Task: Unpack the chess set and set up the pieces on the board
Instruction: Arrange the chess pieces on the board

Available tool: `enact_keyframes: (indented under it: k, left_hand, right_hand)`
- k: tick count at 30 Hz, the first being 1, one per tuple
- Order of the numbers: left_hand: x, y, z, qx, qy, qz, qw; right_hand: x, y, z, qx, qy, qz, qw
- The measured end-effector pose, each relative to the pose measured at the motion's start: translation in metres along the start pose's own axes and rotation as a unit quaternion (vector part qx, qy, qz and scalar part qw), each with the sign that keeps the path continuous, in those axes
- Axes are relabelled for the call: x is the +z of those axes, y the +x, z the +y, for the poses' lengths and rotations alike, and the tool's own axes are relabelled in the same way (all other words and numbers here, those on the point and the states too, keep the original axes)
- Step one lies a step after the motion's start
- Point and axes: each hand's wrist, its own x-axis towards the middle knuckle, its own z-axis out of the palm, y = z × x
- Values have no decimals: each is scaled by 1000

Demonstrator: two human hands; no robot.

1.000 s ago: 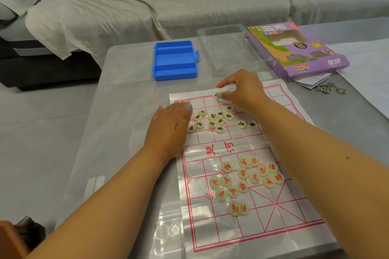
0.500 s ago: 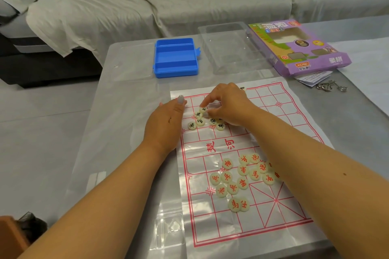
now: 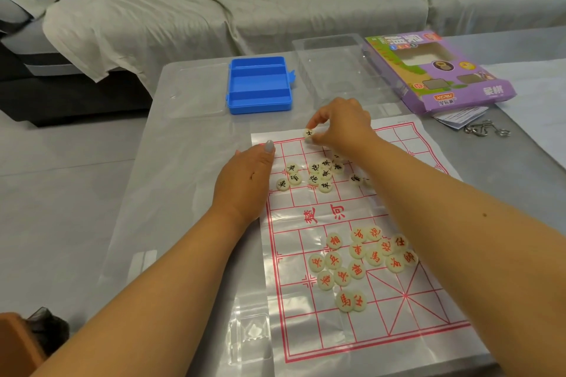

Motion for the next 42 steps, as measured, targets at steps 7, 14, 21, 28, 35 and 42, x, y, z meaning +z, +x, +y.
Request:
enact_keyframes:
  k: [7, 14, 21, 28, 35, 42]
  left_hand:
    - [1, 3, -3, 6, 26, -8, 1000]
    - [0, 0, 1, 10, 24, -3, 1000]
    - [-2, -1, 2, 14, 25, -2, 1000]
    - [-2, -3, 4, 18, 15, 7, 1000]
    - [-1, -3, 3, 20, 23, 7, 1000]
    - [0, -1, 1, 26, 24, 10, 999]
  right_hand:
    - [15, 8, -9, 2, -14, -24, 1000]
    - [3, 6, 2, -2, 39, -22, 999]
    - [-32, -23, 55, 5, 166, 35, 985]
    - [-20, -33, 63, -22, 97, -29, 995]
    - [-10, -34, 61, -31, 88, -48, 995]
    - [-35, -17, 109, 98, 143, 91, 981]
